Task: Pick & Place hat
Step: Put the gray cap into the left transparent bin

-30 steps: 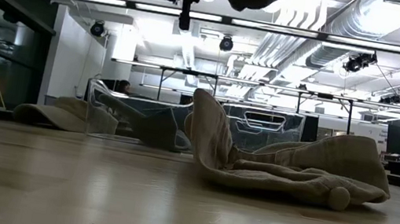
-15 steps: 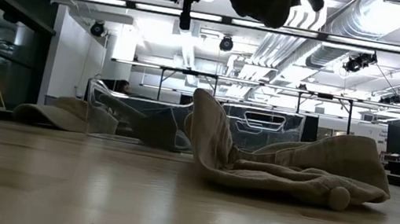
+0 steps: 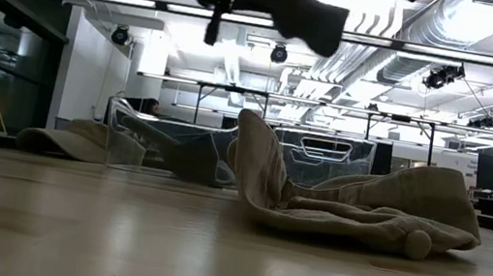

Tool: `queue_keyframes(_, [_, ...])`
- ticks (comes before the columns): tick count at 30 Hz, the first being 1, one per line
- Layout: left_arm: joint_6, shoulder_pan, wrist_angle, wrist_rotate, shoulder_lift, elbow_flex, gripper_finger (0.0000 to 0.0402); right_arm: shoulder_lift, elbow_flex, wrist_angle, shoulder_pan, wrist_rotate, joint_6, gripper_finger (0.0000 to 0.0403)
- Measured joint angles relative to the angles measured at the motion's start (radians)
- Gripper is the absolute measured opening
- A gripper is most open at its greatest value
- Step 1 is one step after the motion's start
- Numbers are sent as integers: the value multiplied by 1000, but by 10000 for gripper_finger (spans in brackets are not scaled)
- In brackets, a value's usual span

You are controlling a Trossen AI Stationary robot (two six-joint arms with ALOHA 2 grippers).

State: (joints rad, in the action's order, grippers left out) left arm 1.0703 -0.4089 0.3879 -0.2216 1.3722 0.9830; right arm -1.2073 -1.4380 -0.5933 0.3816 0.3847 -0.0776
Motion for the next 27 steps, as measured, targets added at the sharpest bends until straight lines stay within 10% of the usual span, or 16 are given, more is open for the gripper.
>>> queue_keyframes(19, [-171,-225,-648,-302,-114,0,0,130,0,-361,25,-4,-79,0])
queue_keyframes(27, [-277,-226,-835,-231,-115,0,0,129,0,-367,24,1,-79,0])
